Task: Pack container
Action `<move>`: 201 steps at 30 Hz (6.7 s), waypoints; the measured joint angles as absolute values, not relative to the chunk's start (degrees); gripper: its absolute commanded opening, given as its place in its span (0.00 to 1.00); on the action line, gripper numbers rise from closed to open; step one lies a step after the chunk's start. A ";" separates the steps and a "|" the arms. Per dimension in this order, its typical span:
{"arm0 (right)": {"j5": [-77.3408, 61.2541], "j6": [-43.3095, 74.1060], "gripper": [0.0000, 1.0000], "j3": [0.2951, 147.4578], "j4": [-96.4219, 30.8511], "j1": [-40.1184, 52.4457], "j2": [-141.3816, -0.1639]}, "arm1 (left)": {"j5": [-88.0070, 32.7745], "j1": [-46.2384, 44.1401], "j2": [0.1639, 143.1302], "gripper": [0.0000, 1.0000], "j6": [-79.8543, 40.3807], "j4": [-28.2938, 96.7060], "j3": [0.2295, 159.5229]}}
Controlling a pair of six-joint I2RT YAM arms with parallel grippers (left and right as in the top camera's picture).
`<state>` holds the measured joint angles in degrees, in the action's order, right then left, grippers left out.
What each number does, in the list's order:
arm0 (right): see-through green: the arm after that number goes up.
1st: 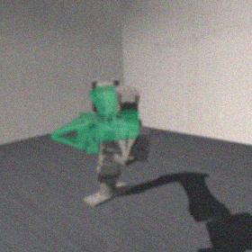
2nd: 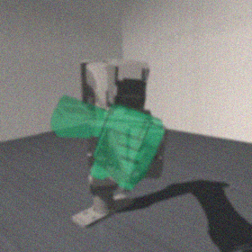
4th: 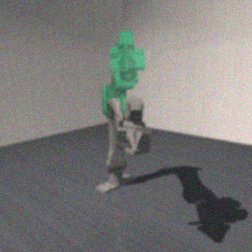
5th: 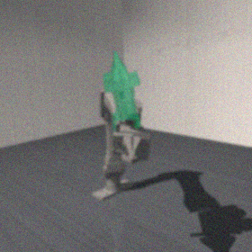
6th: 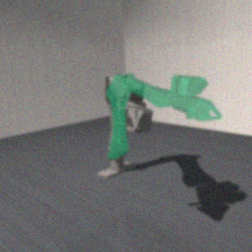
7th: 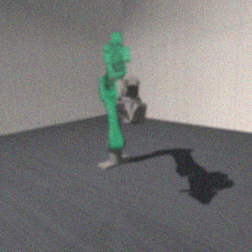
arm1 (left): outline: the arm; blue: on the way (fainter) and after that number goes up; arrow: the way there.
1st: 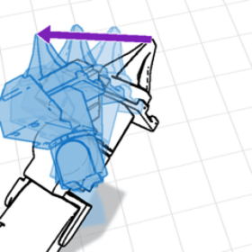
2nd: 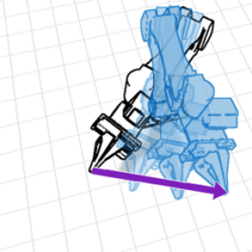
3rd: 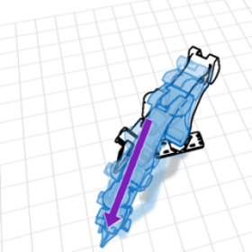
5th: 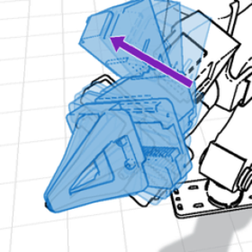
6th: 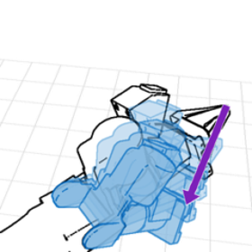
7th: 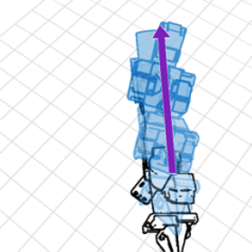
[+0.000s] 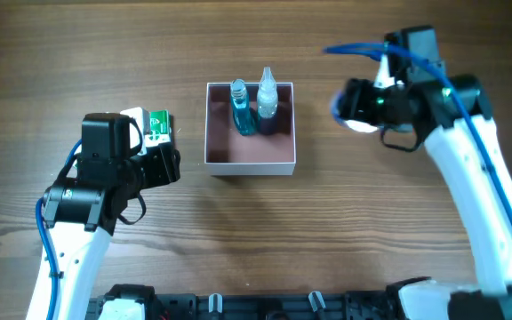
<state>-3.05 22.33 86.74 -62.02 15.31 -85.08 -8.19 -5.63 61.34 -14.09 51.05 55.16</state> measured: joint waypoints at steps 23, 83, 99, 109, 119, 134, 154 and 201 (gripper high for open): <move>3.33 23.27 0.04 87.24 -54.76 34.35 -101.58 | -8.19 -5.63 61.34 0.66 -14.09 51.05 55.16; 3.22 23.09 0.90 87.24 -55.02 34.46 -107.53 | -8.19 -5.63 61.34 0.67 -14.09 51.24 55.16; 0.58 16.93 0.04 87.15 -50.02 35.24 -93.89 | -8.19 -5.63 61.34 0.67 -14.09 51.46 55.16; 0.08 16.86 0.04 87.15 -46.06 42.24 -99.85 | -8.19 -5.63 61.34 0.67 -14.09 51.46 55.16; 0.89 18.33 0.04 87.13 -43.13 42.24 -105.78 | -8.19 -5.63 61.34 0.68 -14.09 51.46 55.16; 1.08 16.60 0.04 87.13 -41.08 42.26 -110.41 | -8.19 -5.63 61.34 0.68 -14.09 51.46 55.16; -2.13 13.72 0.04 87.13 -38.50 42.98 -113.99 | -8.21 -5.63 61.34 0.68 -14.09 51.46 55.16; 5.15 14.85 0.69 87.13 -45.69 43.03 -99.79 | -8.08 -5.63 61.34 0.88 -14.04 51.92 55.16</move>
<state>5.15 14.85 87.13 -45.69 43.03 -99.79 -8.08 -5.63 61.34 -14.04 51.92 55.16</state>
